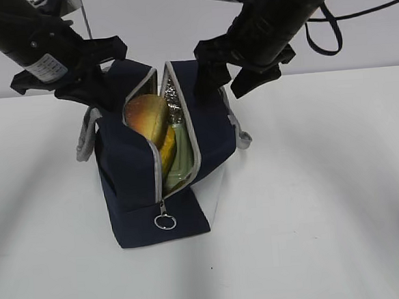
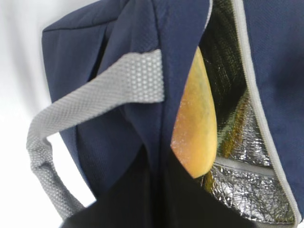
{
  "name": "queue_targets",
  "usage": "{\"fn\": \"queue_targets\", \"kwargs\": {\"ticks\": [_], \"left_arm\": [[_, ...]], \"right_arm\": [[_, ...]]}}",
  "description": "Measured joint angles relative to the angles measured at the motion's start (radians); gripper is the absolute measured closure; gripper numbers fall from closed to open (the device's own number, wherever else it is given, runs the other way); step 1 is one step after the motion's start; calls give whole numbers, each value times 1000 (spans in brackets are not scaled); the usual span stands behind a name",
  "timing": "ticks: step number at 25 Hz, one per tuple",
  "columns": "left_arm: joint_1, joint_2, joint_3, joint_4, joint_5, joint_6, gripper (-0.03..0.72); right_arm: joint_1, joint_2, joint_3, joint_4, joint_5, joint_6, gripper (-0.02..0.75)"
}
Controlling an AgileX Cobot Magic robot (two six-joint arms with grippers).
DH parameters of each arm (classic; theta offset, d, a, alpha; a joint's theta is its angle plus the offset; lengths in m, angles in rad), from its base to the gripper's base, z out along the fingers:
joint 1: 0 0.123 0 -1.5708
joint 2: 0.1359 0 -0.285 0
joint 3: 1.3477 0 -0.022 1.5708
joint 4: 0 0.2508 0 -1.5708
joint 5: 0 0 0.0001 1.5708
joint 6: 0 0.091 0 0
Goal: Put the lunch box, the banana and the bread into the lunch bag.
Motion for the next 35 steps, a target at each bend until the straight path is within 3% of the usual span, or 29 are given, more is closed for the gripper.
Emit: {"fn": "queue_targets", "kwargs": {"ticks": [5,8,12,14,19,25,35], "left_arm": [[0,0,0,0,0,0,691],[0,0,0,0,0,0,691],[0,0,0,0,6,0,691],[-1,0,0,-5,8,0,691],[-33,0,0,-58,8,9,691],[-98,0,0,-99,-51,24,691],[-121,34,-68,-135,-113,25,691]], "right_arm": [[0,54,0,6,-2,4,265],[0,71,0,32,-2,4,411],[-1,72,-2,49,-2,4,680],[-2,72,-4,49,7,4,736],[-2,37,-8,33,30,51,746],[-2,-37,-36,-65,124,116,750],[-2,-78,-81,-223,198,188,750]]}}
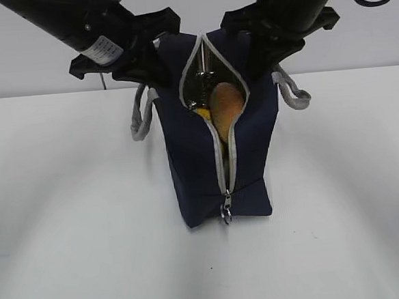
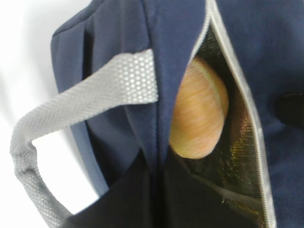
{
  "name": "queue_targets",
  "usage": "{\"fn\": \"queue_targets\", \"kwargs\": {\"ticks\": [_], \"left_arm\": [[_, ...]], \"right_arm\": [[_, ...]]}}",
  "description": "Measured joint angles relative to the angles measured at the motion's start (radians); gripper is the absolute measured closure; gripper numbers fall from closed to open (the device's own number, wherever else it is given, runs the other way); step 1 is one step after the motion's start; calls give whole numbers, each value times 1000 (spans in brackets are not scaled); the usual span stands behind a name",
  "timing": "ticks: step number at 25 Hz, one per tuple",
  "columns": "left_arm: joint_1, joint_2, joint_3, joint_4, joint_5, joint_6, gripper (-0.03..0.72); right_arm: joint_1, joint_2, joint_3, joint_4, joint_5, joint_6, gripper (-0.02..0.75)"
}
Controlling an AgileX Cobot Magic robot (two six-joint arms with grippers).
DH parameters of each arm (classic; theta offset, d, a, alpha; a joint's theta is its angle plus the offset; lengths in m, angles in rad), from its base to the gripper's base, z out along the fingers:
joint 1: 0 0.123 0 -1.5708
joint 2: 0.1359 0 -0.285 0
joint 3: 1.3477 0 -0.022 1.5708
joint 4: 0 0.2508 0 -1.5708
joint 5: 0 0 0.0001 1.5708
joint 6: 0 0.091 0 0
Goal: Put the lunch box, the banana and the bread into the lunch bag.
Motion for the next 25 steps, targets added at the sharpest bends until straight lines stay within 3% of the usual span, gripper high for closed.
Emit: {"fn": "queue_targets", "kwargs": {"ticks": [12,14,17,20,23,25], "left_arm": [[0,59,-28,1,-9,0,691],[0,61,-28,5,-4,0,691],[0,61,-28,11,3,5,682],[0,61,-29,12,12,7,573],[1,44,-29,15,28,23,372],[1,16,-29,16,47,46,286]], "right_arm": [[0,47,-4,-34,-7,15,734],[0,59,-6,-28,-7,15,689],[0,62,-7,-24,-7,15,548],[0,62,-8,-18,-5,15,407],[0,51,-8,-14,4,31,356],[0,25,-8,-14,10,35,346]]}}
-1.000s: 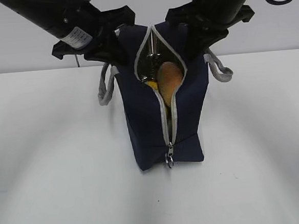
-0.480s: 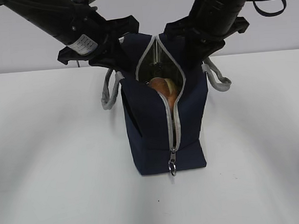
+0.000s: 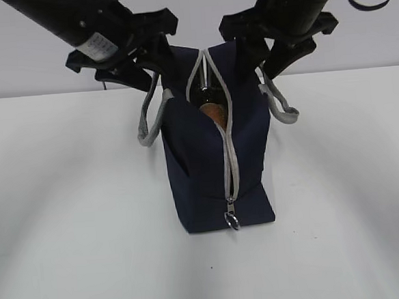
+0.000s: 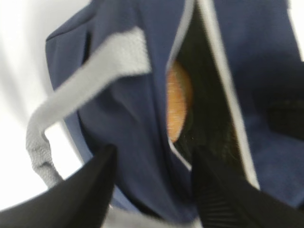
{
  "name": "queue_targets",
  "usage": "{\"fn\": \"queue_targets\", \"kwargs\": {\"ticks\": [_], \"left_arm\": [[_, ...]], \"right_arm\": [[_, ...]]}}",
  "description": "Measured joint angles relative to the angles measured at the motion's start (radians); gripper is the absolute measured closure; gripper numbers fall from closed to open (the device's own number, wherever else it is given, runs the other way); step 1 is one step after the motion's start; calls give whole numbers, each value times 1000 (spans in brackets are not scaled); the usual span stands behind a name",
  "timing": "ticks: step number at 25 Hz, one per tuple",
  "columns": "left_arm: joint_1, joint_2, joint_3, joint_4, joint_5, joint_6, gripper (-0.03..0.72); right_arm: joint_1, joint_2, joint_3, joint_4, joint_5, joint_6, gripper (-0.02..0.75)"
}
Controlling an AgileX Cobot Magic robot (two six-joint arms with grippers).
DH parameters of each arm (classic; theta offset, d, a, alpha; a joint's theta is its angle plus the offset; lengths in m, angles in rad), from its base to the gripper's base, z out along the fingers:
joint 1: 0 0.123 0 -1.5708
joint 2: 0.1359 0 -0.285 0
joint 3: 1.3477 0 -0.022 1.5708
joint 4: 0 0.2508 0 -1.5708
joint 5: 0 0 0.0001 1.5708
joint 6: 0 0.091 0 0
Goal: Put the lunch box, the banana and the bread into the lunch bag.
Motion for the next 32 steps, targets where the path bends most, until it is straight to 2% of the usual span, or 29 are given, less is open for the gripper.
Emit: {"fn": "queue_targets", "kwargs": {"ticks": [2,9,18,27,32], "left_arm": [[0,-40,0,6,13,22,256],[0,-194,27,79,55,83,261],[0,-433,318,83,-33,142,264],[0,-604,542,83,-104,196,264],[0,-626,579,83,-111,213,264]], "right_arm": [[0,-34,0,0,5,0,342],[0,-178,58,6,7,0,341],[0,-449,429,41,-178,-81,341],[0,-678,872,213,-449,-375,341],[0,-694,1065,436,-515,-716,346]]}}
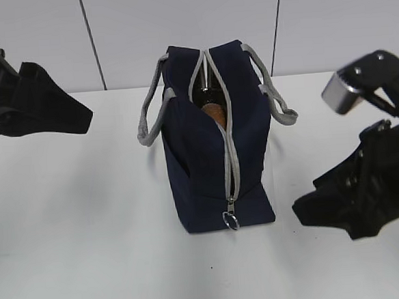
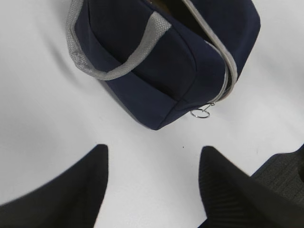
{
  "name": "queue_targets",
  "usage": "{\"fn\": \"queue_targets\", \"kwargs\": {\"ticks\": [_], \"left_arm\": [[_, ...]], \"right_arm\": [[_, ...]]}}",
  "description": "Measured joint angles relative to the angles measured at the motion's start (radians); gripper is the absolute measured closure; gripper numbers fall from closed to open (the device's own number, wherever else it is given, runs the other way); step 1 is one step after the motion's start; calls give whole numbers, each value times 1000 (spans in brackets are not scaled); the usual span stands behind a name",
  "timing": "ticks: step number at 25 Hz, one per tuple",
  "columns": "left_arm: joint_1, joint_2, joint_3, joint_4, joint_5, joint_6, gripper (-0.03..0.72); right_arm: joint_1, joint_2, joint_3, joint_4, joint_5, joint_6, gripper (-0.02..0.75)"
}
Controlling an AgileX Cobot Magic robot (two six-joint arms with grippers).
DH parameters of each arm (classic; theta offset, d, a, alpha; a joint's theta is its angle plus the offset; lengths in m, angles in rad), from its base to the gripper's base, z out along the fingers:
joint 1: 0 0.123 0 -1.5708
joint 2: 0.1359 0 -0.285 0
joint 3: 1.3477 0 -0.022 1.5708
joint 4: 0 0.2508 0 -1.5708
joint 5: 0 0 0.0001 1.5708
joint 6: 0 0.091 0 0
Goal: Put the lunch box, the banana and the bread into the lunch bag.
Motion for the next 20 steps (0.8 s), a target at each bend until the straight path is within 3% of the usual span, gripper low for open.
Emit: {"fn": "queue_targets", "kwargs": {"ticks": [5,14,20], "left_arm": [[0,0,0,0,-3,6,279],[0,0,0,-1,-4,6,314],[0,0,0,-1,-5,6,317]], "right_arm": [[0,10,106,175,-15,-364,381],[0,81,123,377,-38,-471,386],[0,228,123,531,-43,-805,386]]}}
